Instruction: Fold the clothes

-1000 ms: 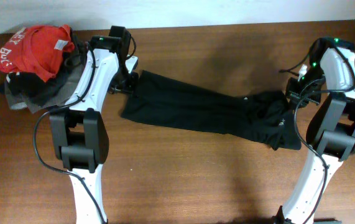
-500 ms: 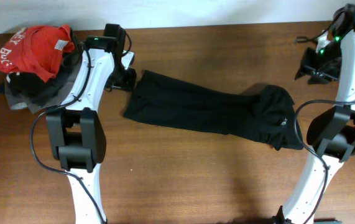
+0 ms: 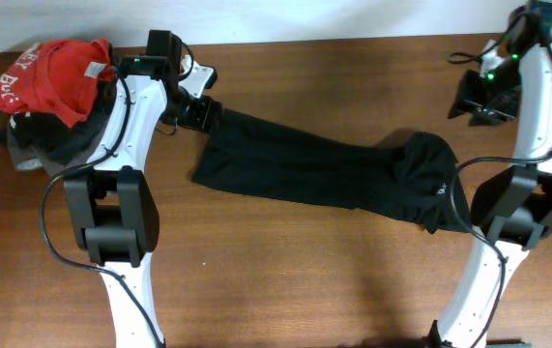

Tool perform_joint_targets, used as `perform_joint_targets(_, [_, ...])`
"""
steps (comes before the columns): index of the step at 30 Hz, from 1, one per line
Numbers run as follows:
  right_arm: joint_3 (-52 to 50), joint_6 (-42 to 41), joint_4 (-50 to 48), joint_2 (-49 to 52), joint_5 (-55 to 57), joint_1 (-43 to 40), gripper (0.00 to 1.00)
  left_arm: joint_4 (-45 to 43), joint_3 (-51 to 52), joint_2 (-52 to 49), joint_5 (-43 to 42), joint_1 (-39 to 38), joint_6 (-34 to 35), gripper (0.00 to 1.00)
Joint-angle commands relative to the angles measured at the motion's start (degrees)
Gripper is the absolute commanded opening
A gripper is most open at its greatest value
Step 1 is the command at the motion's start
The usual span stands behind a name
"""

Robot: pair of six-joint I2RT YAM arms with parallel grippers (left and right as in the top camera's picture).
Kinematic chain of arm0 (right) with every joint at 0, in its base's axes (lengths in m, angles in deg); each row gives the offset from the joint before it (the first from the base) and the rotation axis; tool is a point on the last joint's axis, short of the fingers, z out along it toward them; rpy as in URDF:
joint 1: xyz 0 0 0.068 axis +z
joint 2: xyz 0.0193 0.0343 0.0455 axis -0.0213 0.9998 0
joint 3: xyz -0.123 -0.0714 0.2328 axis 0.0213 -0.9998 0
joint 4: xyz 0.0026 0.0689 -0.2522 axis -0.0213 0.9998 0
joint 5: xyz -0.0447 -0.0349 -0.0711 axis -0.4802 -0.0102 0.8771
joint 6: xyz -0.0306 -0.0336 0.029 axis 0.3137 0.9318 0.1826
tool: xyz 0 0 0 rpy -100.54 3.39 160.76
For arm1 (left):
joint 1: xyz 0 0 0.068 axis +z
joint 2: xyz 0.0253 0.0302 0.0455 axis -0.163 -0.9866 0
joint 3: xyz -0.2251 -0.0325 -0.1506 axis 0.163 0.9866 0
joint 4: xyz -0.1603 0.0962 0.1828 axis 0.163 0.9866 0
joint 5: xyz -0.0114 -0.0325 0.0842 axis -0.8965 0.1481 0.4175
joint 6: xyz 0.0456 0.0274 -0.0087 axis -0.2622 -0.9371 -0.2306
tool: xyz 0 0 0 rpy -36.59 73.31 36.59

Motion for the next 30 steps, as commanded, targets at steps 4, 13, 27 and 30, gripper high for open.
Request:
perform_joint_targets(4, [0.76,1.51,-0.07,-1.62,-0.76,4.13,0.47,2.36,0.11,-3.91,-11.96,-0.02,-10.01,0.8])
perform_joint_targets(13, [0.76,1.49,-0.11,-1.62,-0.79,6.36,0.47,5.18,0.37,-5.42,-4.72,0.2,-12.35,0.8])
perform_joint_targets(27, [11.34,2.34,0.33,-4.28,-5.31,8.55,0.45,6.99,0.37,-12.96,-8.35,0.07,-12.09,0.75])
perform_joint_targets(30, [16.2,2.29,0.33,-6.95,-6.36,9.07,0.38,7.87,0.37,-12.96,-13.42,0.02,-11.91,0.41])
